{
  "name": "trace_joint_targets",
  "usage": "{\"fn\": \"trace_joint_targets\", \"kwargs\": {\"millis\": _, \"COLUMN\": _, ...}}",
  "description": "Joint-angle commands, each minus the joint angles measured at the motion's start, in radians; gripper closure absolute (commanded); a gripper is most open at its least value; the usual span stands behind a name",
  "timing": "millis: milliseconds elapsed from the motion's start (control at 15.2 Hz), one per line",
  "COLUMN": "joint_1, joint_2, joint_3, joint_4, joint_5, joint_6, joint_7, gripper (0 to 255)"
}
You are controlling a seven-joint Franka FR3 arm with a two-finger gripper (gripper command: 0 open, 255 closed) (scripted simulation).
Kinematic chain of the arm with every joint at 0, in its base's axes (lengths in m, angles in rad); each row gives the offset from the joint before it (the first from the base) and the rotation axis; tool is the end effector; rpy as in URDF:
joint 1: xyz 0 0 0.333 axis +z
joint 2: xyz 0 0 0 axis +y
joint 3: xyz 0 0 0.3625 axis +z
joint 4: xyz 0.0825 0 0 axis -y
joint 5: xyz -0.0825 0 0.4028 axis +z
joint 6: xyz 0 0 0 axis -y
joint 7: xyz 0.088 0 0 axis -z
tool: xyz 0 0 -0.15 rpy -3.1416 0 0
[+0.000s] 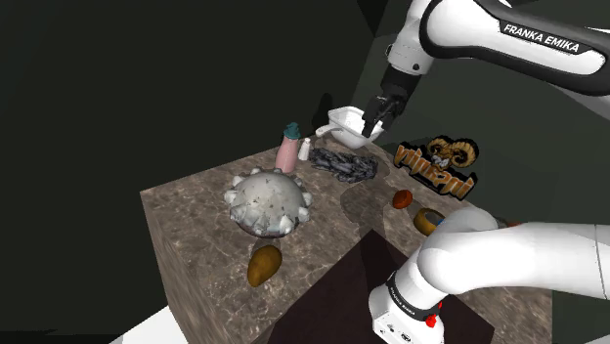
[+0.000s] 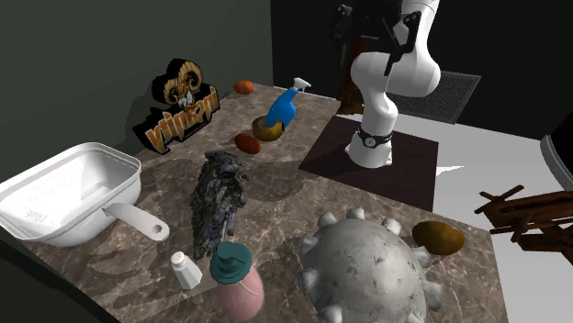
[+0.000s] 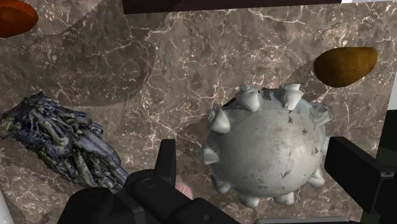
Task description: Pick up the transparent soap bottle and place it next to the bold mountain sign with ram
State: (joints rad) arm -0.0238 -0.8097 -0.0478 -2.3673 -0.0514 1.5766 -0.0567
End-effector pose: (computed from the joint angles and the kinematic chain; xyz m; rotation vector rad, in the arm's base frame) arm 0.2857 -0.0326 0.5819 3.1237 -0.0009 0.0272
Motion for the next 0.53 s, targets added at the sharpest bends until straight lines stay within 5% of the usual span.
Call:
{"fn": "trace_joint_targets", "kwargs": {"millis": 0, "joint_1": 0.0, "joint_2": 0.0, "joint_3": 0.0, "joint_4": 0.0, "joint_5": 0.0, "joint_6": 0.0, "joint_7": 0.0, "gripper": 0}}
{"fn": "trace_joint_targets", "kwargs": {"millis": 462, "joint_1": -0.002, "joint_2": 0.174, "joint_3": -0.039, "joint_4": -0.044, "joint_5": -0.013, "joint_6": 0.268, "joint_7": -0.024, "gripper": 0}}
